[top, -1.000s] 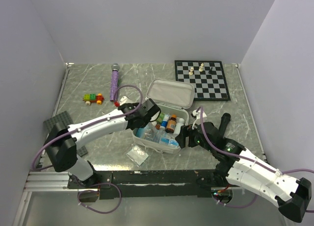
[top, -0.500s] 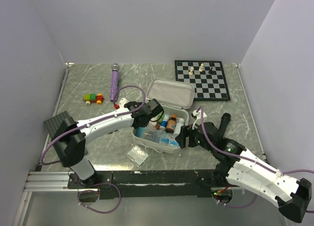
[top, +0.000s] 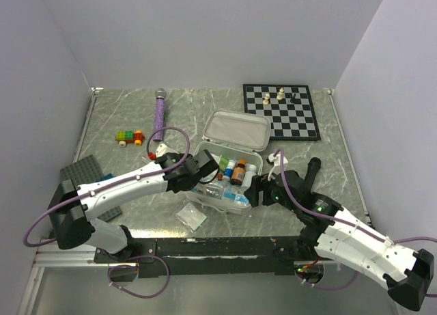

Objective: Organize the medicine kit

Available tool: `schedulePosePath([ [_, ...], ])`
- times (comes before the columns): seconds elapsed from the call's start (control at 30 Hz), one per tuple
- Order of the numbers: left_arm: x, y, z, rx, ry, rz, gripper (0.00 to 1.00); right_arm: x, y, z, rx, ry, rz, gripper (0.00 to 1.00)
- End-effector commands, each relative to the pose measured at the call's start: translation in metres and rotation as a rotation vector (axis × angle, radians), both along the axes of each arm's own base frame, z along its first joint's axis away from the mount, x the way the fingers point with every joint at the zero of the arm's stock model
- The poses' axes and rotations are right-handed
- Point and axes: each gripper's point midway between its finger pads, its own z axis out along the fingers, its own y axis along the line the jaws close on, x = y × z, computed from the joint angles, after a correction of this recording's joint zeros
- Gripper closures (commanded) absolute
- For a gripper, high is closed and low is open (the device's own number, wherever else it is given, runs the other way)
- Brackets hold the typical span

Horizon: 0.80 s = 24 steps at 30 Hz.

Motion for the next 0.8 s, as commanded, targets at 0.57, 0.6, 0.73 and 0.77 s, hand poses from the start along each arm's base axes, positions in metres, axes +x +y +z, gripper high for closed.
schedulePosePath([
  [0.57, 0.033, -0.003, -0.016, 0.033, -0.038, 0.145, 0.99, -0.002, -0.003, 0.008, 0.037, -0.026, -0.004, 0.18],
  [0.6, 0.035, -0.005, -0.016, 0.028, -0.041, 0.148, 0.99, -0.003, -0.002, 0.009, 0.038, -0.027, -0.002, 0.18],
  [0.73, 0.044, -0.012, -0.01, 0.007, -0.055, 0.142, 0.99, -0.003, -0.003, 0.007, 0.033, -0.023, -0.002, 0.18],
  [0.77, 0.045, -0.015, -0.008, -0.002, -0.057, 0.136, 0.99, -0.002, -0.003, 0.007, 0.033, -0.025, -0.006, 0.18],
])
